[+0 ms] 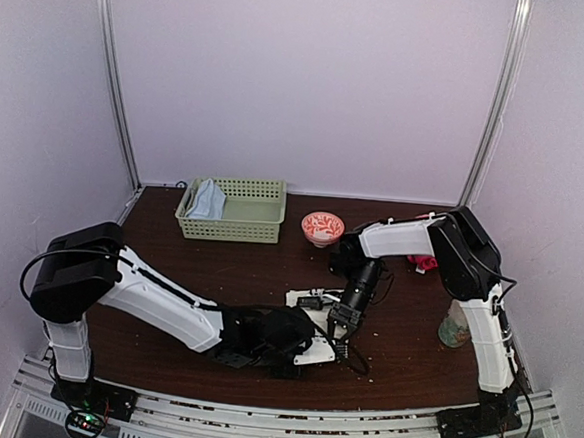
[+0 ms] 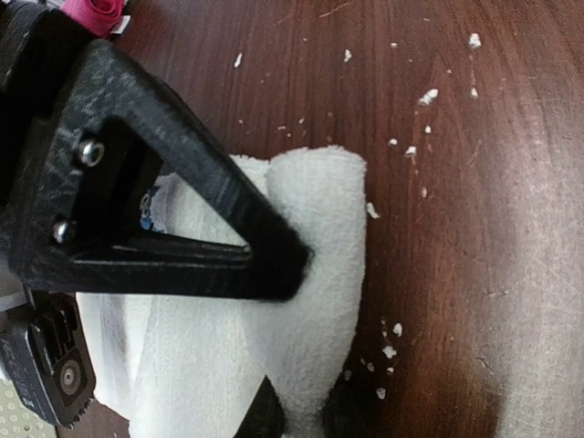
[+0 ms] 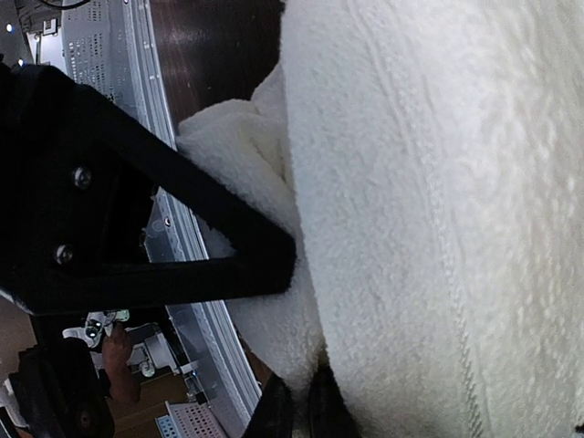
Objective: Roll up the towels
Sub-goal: Roll the towel at the center of the board.
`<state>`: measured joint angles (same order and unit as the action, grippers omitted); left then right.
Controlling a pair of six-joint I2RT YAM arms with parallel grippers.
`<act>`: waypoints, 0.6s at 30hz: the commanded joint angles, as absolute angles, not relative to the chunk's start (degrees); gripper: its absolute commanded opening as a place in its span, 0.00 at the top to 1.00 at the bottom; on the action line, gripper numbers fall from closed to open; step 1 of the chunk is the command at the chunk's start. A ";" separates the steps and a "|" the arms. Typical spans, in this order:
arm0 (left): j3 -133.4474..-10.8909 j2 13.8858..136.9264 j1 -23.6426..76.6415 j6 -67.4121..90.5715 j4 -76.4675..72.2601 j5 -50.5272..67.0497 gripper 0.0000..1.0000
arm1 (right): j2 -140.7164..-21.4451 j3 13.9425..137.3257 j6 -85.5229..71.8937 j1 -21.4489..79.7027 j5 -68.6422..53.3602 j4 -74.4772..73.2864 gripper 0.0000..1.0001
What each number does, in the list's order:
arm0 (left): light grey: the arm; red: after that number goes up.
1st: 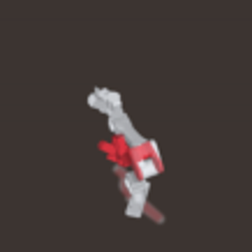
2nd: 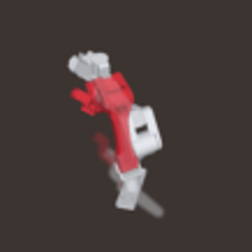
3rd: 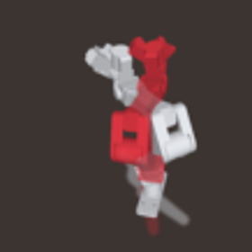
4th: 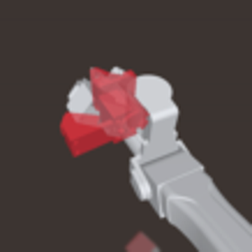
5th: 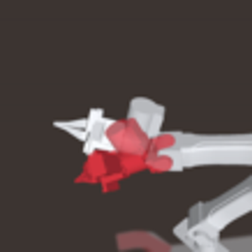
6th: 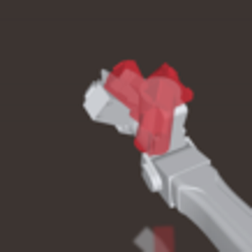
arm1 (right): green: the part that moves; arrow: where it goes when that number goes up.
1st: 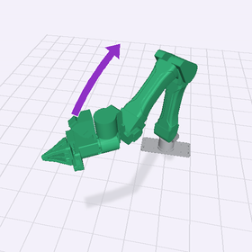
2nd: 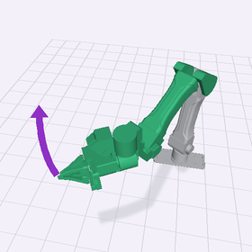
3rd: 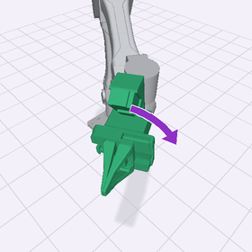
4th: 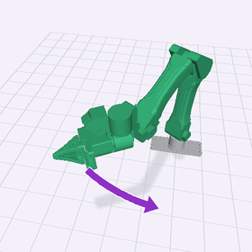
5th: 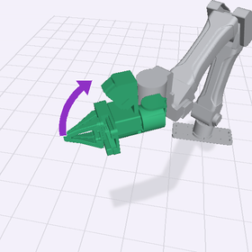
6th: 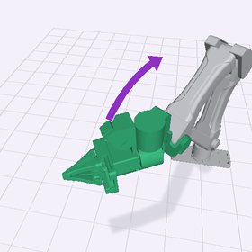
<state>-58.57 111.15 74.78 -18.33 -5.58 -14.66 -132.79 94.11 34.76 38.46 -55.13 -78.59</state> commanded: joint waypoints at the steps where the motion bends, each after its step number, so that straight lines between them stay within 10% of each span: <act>1: -60.74 110.99 74.62 -16.28 2.53 -7.77 0.92 | -127.50 95.93 36.01 37.08 -53.27 -77.78 0.87; 18: -90.45 129.43 60.74 -10.75 39.56 31.72 0.98 | -91.73 100.48 46.61 24.13 -53.24 -77.69 0.66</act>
<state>-83.68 120.86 65.89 -14.00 26.39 16.23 -100.95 103.59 37.28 22.46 -51.27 -76.27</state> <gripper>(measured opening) 0.095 0.315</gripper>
